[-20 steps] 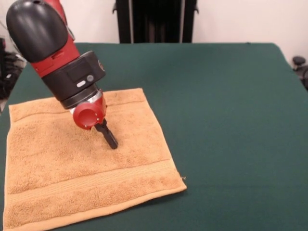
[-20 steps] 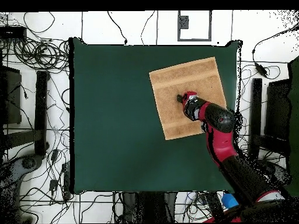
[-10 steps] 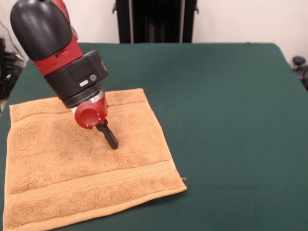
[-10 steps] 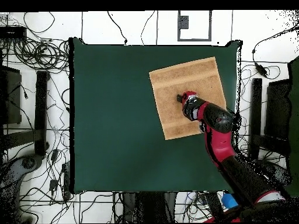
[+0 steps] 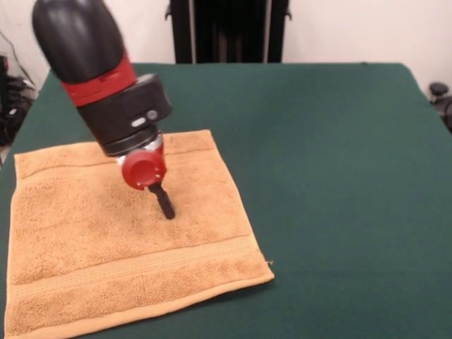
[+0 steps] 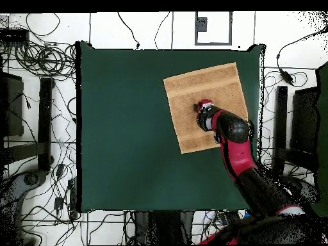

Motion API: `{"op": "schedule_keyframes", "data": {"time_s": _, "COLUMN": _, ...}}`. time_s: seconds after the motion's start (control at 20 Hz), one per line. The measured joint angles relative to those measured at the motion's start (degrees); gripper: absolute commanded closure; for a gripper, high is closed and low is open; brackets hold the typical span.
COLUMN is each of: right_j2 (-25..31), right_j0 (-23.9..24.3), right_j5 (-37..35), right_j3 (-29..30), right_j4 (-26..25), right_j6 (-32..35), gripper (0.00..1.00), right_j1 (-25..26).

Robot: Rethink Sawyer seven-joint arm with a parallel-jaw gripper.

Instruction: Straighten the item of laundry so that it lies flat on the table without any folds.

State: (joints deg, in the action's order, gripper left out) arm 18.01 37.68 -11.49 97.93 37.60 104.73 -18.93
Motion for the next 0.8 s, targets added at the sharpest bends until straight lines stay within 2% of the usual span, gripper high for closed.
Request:
{"op": "schedule_keyframes", "data": {"time_s": 0.15, "right_j2": -9.1, "right_j0": -8.8, "right_j5": -0.2, "right_j3": -2.8, "right_j4": -0.1, "right_j6": 0.0, "gripper": 1.00, "right_j1": -1.2}}
{"op": "schedule_keyframes", "data": {"time_s": 0.3, "right_j2": -16.3, "right_j0": -15.1, "right_j5": -0.3, "right_j3": -4.6, "right_j4": -0.7, "right_j6": 0.0, "gripper": 1.00, "right_j1": -1.3}}
{"op": "schedule_keyframes", "data": {"time_s": 0.4, "right_j2": -25.1, "right_j0": -21.1, "right_j5": -0.3, "right_j3": -6.1, "right_j4": -3.3, "right_j6": 0.0, "gripper": 1.00, "right_j1": -1.2}}
{"op": "schedule_keyframes", "data": {"time_s": 0.6, "right_j2": -31.2, "right_j0": -22.8, "right_j5": 0.0, "right_j3": -6.8, "right_j4": -8.3, "right_j6": 0.0, "gripper": 1.00, "right_j1": -1.9}}
{"op": "schedule_keyframes", "data": {"time_s": 0.65, "right_j2": -33.1, "right_j0": -21.6, "right_j5": 0.2, "right_j3": -7.1, "right_j4": -11.8, "right_j6": 0.0, "gripper": 1.00, "right_j1": -2.7}}
{"op": "schedule_keyframes", "data": {"time_s": 0.75, "right_j2": -34.2, "right_j0": -19.7, "right_j5": 0.1, "right_j3": -7.6, "right_j4": -14.8, "right_j6": 0.0, "gripper": 1.00, "right_j1": -3.5}}
{"op": "schedule_keyframes", "data": {"time_s": 0.8, "right_j2": -35.3, "right_j0": -16.1, "right_j5": 0.2, "right_j3": -8.6, "right_j4": -18.7, "right_j6": 0.0, "gripper": 0.00, "right_j1": -4.7}}
